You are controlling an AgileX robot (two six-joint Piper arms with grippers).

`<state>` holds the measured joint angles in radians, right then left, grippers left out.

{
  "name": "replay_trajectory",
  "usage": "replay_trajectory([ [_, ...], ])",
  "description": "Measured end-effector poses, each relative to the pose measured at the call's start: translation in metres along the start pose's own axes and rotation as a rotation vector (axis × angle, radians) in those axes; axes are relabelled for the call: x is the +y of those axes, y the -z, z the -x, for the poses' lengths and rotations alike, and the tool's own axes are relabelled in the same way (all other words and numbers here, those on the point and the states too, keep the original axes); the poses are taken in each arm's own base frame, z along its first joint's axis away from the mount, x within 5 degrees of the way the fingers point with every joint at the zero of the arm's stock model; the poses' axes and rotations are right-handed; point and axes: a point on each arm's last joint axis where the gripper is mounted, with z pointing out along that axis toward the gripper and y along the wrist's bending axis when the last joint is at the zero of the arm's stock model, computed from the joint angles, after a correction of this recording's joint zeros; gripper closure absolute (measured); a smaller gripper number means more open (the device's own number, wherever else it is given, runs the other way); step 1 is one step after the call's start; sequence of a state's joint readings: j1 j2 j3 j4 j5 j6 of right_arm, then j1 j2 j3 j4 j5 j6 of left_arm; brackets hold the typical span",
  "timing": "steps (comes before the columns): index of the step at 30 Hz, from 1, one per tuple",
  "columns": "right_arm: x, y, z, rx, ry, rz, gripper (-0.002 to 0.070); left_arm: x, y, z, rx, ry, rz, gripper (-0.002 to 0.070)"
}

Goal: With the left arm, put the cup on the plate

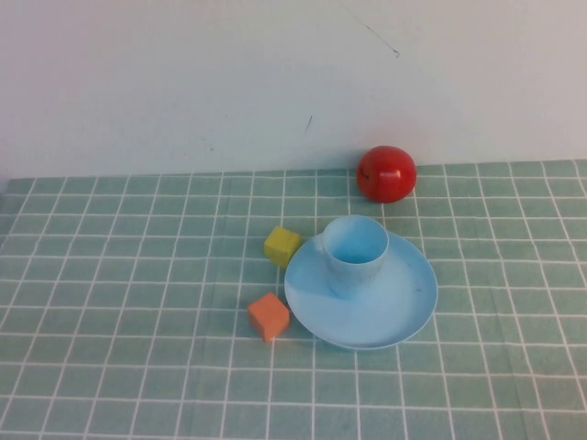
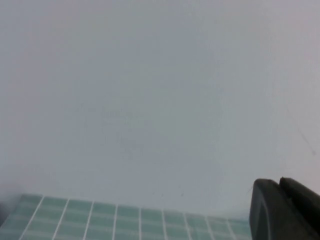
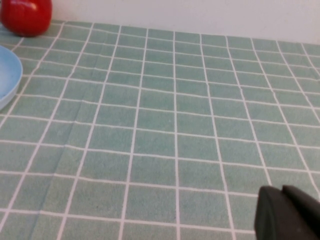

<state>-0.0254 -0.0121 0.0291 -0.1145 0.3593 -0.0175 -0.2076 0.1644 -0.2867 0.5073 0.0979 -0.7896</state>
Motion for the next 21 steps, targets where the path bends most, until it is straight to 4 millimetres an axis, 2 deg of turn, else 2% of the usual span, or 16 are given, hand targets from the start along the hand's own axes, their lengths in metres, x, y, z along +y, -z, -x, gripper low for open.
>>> replay_trajectory([
  [5, 0.000, 0.000, 0.000, 0.000, 0.000, 0.000, 0.0678, 0.031, 0.011, -0.083, 0.125, -0.004, 0.133, 0.0675],
  [8, 0.000, 0.000, 0.000, 0.000, 0.000, 0.000, 0.0678, 0.046, 0.017, -0.103, 0.282, 0.019, 0.291, 0.0675],
  [11, 0.000, 0.000, 0.000, 0.000, 0.000, 0.000, 0.0678, 0.051, 0.020, -0.106, 0.316, 0.011, 0.348, 0.0675],
  [21, 0.000, 0.000, 0.000, 0.000, 0.000, 0.000, 0.0678, 0.051, 0.019, -0.105, 0.310, -0.009, 0.329, 0.0675],
])
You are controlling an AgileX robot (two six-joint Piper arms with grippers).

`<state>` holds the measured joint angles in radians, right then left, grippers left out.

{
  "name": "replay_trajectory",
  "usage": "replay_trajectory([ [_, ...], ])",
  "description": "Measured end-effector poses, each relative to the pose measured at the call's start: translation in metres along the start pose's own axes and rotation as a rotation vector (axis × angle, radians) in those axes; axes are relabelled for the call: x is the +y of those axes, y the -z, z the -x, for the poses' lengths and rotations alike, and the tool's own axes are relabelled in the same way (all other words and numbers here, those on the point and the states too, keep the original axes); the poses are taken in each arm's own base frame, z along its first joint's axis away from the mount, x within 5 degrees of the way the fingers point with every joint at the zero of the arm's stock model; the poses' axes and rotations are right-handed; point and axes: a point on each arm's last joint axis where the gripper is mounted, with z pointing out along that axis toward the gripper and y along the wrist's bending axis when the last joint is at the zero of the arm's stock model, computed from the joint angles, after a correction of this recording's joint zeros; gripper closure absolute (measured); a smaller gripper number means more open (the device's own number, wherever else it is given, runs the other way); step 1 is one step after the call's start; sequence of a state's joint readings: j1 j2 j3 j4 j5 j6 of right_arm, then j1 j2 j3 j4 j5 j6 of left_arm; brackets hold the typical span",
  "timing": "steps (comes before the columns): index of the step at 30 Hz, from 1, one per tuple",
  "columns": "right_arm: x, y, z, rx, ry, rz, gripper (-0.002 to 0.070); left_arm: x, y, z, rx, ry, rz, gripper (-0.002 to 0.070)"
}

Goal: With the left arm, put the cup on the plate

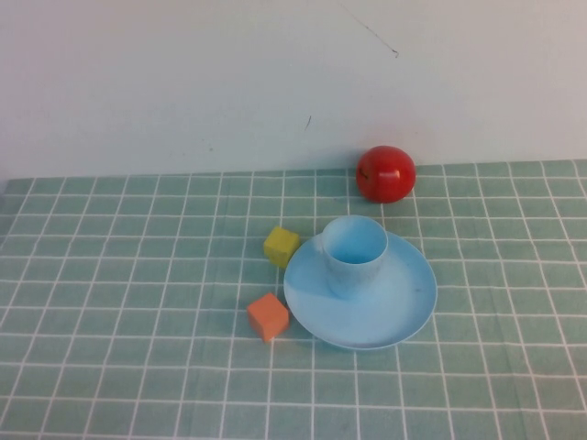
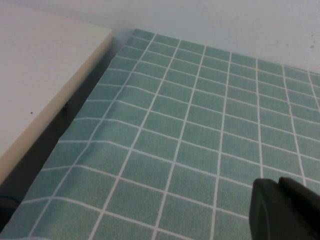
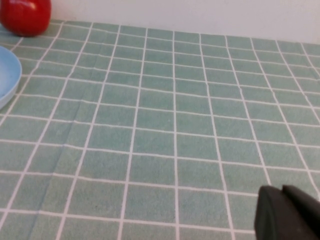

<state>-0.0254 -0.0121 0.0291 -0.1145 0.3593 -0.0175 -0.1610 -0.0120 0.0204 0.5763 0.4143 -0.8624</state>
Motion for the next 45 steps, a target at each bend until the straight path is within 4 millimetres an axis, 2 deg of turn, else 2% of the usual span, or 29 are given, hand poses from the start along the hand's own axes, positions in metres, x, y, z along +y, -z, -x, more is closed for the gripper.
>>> replay_trajectory([
  [7, 0.000, 0.000, 0.000, 0.000, 0.000, 0.000, 0.0678, 0.000, 0.000, 0.000, -0.001, 0.005, -0.001, 0.0675],
  [12, 0.000, 0.000, 0.000, 0.000, 0.000, 0.000, 0.0678, -0.005, 0.000, -0.003, 0.039, 0.083, -0.056, 0.0675],
  [17, 0.000, 0.000, 0.000, 0.000, 0.000, 0.000, 0.0678, -0.013, 0.001, -0.006, 0.062, -0.016, -0.123, 0.0675],
  [22, 0.000, 0.000, 0.000, 0.000, 0.000, 0.000, 0.0678, -0.013, 0.002, -0.005, 0.040, -0.156, -0.105, 0.0675],
  [45, 0.000, 0.000, 0.000, 0.000, 0.000, 0.000, 0.0678, -0.013, 0.002, -0.004, 0.024, -0.199, -0.098, 0.0676],
])
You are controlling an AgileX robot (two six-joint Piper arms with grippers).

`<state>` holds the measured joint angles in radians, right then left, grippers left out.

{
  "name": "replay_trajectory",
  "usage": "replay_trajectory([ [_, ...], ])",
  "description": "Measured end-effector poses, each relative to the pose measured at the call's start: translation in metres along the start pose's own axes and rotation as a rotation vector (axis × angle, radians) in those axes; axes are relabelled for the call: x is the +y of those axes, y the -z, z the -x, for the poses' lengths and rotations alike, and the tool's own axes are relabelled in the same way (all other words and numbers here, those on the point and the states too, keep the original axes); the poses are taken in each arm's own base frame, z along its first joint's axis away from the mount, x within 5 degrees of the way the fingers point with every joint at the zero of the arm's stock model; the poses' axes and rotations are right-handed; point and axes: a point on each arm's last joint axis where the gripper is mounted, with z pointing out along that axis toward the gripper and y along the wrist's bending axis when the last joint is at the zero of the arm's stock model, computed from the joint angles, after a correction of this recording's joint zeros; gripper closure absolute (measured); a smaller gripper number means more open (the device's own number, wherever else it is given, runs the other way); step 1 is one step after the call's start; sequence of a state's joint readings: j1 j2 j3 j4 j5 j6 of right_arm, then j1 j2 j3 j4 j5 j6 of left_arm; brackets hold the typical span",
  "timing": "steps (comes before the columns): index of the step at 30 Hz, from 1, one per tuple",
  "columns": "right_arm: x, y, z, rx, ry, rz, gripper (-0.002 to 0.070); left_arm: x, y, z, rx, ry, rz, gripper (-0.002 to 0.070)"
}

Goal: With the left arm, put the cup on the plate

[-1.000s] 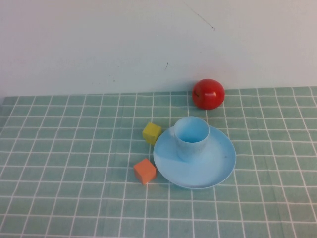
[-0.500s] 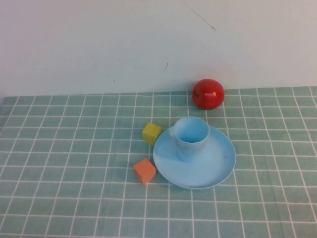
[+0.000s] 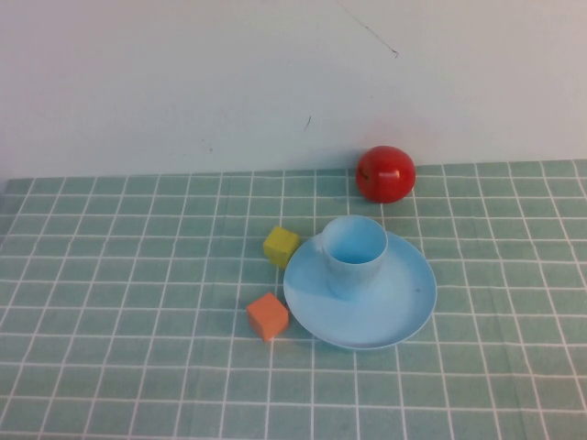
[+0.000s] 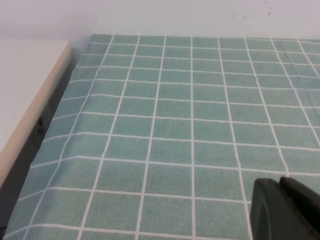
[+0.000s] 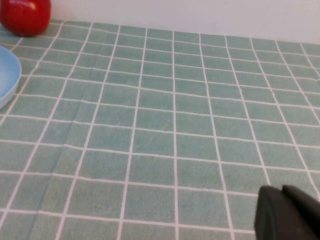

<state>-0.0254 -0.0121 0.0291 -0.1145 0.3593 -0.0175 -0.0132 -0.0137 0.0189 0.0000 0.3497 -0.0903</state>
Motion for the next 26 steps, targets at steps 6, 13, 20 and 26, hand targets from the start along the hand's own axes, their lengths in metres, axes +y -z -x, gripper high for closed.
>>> replay_trajectory([
  [6, 0.0000, 0.0000, 0.0000, 0.000, 0.000, 0.000, 0.0678, 0.0001, -0.0002, -0.0006, 0.002, -0.002, 0.000, 0.0676],
  [13, 0.0000, 0.0000, 0.0000, 0.000, 0.000, 0.000, 0.0678, 0.0002, -0.0002, 0.0000, -0.005, 0.004, 0.002, 0.0676],
  [20, 0.0000, 0.0000, 0.0000, 0.000, 0.000, 0.000, 0.0678, 0.0014, -0.0002, 0.0006, -0.011, -0.014, 0.015, 0.0676],
  [26, 0.0000, 0.0000, 0.0000, 0.000, 0.000, 0.000, 0.0678, 0.0014, -0.0001, 0.0031, -0.038, -0.006, 0.015, 0.0676],
])
